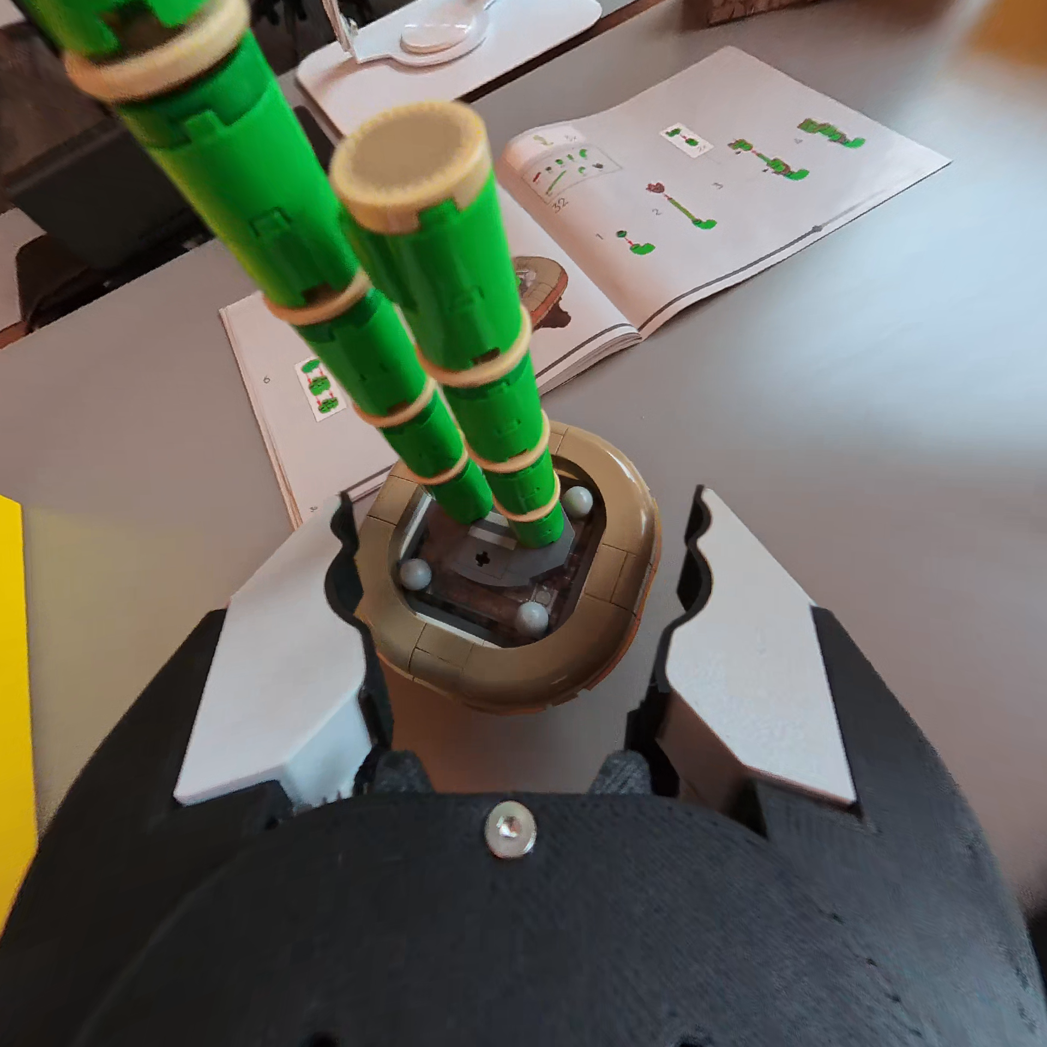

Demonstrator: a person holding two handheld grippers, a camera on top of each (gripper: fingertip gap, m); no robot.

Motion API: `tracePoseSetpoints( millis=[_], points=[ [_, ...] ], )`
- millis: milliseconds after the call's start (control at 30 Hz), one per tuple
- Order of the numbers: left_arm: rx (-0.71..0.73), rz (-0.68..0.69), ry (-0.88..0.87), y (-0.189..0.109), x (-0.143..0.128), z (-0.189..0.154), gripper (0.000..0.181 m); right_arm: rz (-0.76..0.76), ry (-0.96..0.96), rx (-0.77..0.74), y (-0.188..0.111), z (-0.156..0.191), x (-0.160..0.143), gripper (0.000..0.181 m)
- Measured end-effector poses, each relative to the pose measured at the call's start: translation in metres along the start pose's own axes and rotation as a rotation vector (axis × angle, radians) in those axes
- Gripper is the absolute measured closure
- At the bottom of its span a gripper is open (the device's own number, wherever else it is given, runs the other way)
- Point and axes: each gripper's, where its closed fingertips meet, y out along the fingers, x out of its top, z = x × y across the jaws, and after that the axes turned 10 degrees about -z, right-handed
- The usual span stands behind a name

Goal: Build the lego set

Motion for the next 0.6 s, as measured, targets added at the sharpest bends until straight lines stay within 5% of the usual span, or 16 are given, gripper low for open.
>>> tracePoseSetpoints(
  millis=[167,600],
  points=[
    [-0.075,0.011,0.011,-0.012,-0.010,0.009,0.051,-0.019,0.004,0.000,-0.004,-0.001,0.004,0.178],
    [-0.129,0.012,0.094,-0.007,-0.020,0.005,0.071,-0.006,0.005,0.002,-0.001,0.000,0.001,0.178]
  ],
)
